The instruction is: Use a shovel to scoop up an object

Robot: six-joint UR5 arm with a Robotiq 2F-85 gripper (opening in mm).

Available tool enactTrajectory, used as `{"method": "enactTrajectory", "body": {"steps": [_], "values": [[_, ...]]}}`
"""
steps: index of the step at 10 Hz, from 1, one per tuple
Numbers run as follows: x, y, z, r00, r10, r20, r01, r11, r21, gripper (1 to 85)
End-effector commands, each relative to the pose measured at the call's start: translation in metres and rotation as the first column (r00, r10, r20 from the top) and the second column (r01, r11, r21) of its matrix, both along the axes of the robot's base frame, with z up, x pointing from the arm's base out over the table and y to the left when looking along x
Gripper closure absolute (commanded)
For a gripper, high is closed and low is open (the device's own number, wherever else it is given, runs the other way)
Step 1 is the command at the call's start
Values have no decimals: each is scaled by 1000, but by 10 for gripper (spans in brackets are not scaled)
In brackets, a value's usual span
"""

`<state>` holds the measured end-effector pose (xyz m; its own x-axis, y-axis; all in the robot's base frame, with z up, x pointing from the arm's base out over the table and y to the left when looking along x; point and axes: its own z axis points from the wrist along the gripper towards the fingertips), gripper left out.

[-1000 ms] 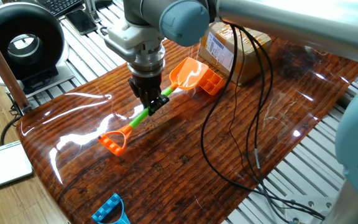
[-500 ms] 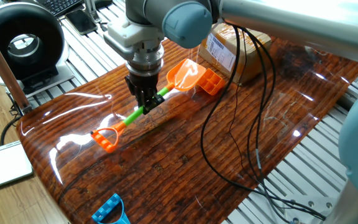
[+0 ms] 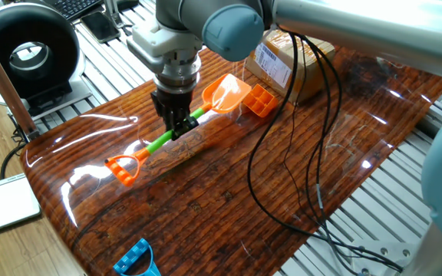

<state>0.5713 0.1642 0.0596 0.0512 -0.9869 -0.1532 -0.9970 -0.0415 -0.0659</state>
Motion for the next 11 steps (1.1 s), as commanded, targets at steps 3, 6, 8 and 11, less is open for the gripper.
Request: {"method": "enactTrajectory", "body": {"steps": [3,6,8,11], "values": [[8,51,11,998,-64,14,62,991,122,843],[2,24,4,997,-78,-7,78,997,15,843],[-1,35,6,997,-77,-21,78,995,57,843],[10,52,12,997,-70,18,68,989,128,843]]}}
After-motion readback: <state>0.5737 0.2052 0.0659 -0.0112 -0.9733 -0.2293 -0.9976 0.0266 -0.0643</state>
